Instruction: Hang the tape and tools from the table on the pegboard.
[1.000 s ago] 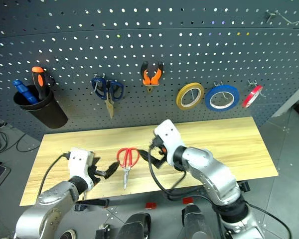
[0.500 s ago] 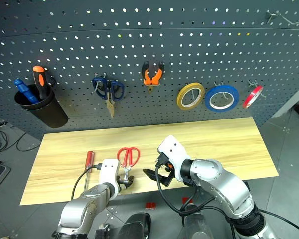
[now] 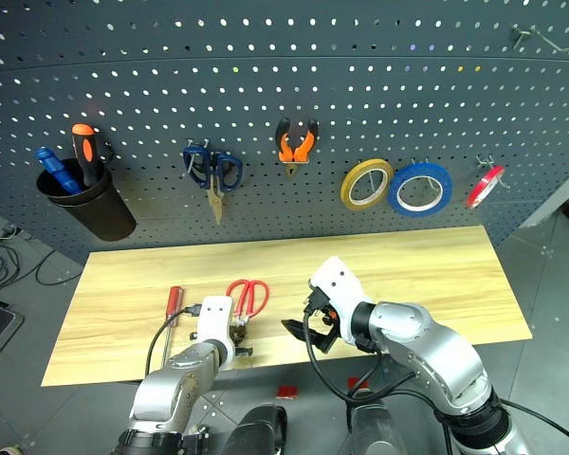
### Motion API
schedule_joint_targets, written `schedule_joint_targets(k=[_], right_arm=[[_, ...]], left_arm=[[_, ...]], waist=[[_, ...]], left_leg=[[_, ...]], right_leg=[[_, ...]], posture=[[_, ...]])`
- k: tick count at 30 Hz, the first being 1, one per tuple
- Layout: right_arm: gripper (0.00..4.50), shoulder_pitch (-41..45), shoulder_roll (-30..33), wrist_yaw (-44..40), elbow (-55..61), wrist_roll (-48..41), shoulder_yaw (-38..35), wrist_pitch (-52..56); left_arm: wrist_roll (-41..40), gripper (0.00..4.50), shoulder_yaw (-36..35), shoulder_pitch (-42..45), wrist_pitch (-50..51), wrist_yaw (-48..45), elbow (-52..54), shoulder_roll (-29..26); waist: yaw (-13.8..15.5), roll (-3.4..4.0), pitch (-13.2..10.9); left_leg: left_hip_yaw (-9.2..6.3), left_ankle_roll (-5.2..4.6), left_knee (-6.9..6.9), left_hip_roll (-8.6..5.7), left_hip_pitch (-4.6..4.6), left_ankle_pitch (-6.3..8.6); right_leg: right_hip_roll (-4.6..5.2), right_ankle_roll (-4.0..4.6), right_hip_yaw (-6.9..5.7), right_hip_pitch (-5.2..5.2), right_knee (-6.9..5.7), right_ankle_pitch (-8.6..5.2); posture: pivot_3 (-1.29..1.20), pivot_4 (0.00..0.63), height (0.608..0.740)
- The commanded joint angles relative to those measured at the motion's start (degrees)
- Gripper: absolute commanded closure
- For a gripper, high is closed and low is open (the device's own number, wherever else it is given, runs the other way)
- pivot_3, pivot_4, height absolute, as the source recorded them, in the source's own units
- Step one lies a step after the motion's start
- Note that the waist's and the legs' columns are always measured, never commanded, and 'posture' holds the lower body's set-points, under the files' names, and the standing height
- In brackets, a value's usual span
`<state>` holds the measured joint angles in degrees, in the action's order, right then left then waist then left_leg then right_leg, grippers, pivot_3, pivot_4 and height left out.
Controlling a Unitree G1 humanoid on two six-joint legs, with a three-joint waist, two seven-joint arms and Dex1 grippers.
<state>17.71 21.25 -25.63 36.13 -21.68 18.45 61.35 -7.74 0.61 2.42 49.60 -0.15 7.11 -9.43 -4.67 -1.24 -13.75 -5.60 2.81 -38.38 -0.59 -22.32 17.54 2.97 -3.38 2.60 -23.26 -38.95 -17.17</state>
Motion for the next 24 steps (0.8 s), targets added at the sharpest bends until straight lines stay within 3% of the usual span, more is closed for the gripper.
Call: schedule_joint_targets(k=[1,6,13,18,24], right_arm=[[0.0,0.6,0.3,0.7,3.2,-0.7,-1.6,0.1],[0.0,1.6,1.9,2.0,3.3,2.4,-1.1,-3.8],[0.0,0.4,2.5,0.0,5.4,4.6,-1.1,-16.1],[0.0,-2.5,7.0,-7.0,7.6,4.4,-0.1,-25.0],[0.0,-4.2,9.3,-11.7,8.6,3.8,0.8,-28.7]], left_arm=[[0.9,4.21,-0.4,-1.8,-0.9,-1.4,-1.9,-1.2],[0.6,4.21,-1.5,-5.3,-3.8,-4.6,1.1,-4.8],[0.5,4.21,-1.9,-10.9,-16.6,-10.7,9.7,-8.9],[2.8,4.21,-3.0,-11.7,-31.6,-15.7,13.6,-14.2],[12.8,4.21,-3.4,-11.7,-56.7,-18.2,14.4,-23.7]], waist=[[0.0,0.0,0.0],[-0.2,0.02,0.0],[0.1,0.04,-0.1],[0.8,0.04,-0.1],[0.9,0.09,-0.1]], left_leg=[[-0.01,0.0,0.0,-0.01,0.0,0.0],[-0.03,0.01,0.01,0.03,0.0,-0.01],[-0.07,0.06,0.11,0.06,-0.06,-0.04],[-0.18,0.09,0.12,0.04,-0.08,-0.05],[-0.16,0.1,0.24,0.11,-0.04,-0.06]], right_leg=[[0.0,0.0,-0.01,0.0,0.0,0.0],[0.0,0.0,-0.01,0.0,0.01,0.0],[0.1,0.02,-0.07,-0.06,0.08,-0.01],[0.11,0.02,-0.17,-0.02,0.09,-0.01],[0.09,0.04,-0.17,-0.04,0.11,-0.02]], posture=[[-0.1,0.263,0.74],[-0.09,0.26,0.74],[-0.08,0.254,0.74],[-0.09,0.254,0.74],[-0.07,0.253,0.74]])
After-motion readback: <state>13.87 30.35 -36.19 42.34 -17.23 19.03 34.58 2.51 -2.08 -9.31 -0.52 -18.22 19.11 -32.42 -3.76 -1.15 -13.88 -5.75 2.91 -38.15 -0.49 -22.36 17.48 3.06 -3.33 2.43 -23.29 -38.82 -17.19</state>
